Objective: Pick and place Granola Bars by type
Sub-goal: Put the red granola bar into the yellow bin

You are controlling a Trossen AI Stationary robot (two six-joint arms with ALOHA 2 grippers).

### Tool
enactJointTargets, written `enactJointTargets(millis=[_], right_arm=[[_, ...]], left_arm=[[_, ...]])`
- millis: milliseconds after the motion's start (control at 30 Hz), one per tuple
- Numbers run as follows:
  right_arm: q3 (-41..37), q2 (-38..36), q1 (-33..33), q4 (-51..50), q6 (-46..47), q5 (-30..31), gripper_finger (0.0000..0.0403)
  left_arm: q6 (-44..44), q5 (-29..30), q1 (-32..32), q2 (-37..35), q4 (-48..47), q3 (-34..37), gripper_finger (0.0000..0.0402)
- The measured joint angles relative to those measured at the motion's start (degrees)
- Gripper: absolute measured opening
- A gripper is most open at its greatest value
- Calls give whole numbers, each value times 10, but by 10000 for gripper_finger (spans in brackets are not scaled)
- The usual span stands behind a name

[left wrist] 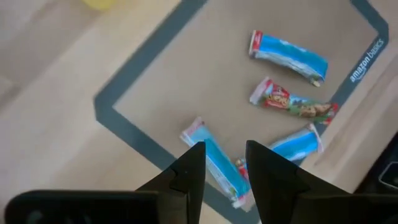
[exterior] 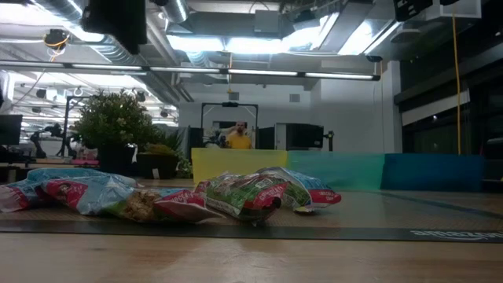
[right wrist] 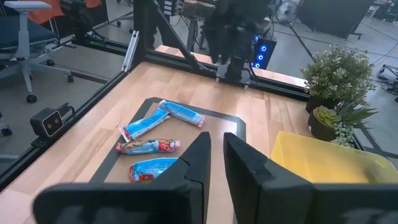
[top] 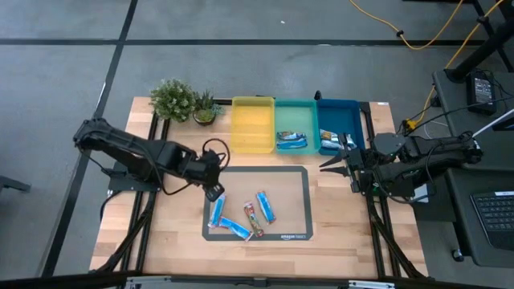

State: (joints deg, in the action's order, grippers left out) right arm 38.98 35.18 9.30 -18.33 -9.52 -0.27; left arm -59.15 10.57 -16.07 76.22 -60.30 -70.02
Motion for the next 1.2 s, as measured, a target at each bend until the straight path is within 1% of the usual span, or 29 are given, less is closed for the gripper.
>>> enactJointTargets(millis=[133, 200, 333, 467, 633, 767, 900, 1067, 1200], right_arm=[[0, 0, 0, 0, 2, 0, 48], [0, 0, 0, 0, 2, 1, 48], [0, 0, 0, 0, 2, 1, 48], [0, 0, 0, 0, 2, 1, 49], [0, 0, 0, 0, 2, 1, 49], [0, 0, 0, 0, 1, 1, 49], [0, 0, 0, 1, 0, 1, 49], [0, 0, 0, 1, 0, 1, 49], [0, 0, 0, 1, 0, 1, 49]], left_arm=[[-46, 1, -30, 4, 20, 22, 104], [-81, 13, -45, 10, 40, 35, 105], [-131, 29, -68, 29, 103, 75, 110], [-159, 10, -77, 58, 157, 107, 115], [-168, -14, -77, 99, 160, 109, 128], [-179, -33, -77, 129, 163, 109, 150], [-181, -53, -79, 156, 165, 109, 185], [-192, -57, -79, 189, 171, 109, 232], [-195, -56, -79, 213, 181, 109, 251]])
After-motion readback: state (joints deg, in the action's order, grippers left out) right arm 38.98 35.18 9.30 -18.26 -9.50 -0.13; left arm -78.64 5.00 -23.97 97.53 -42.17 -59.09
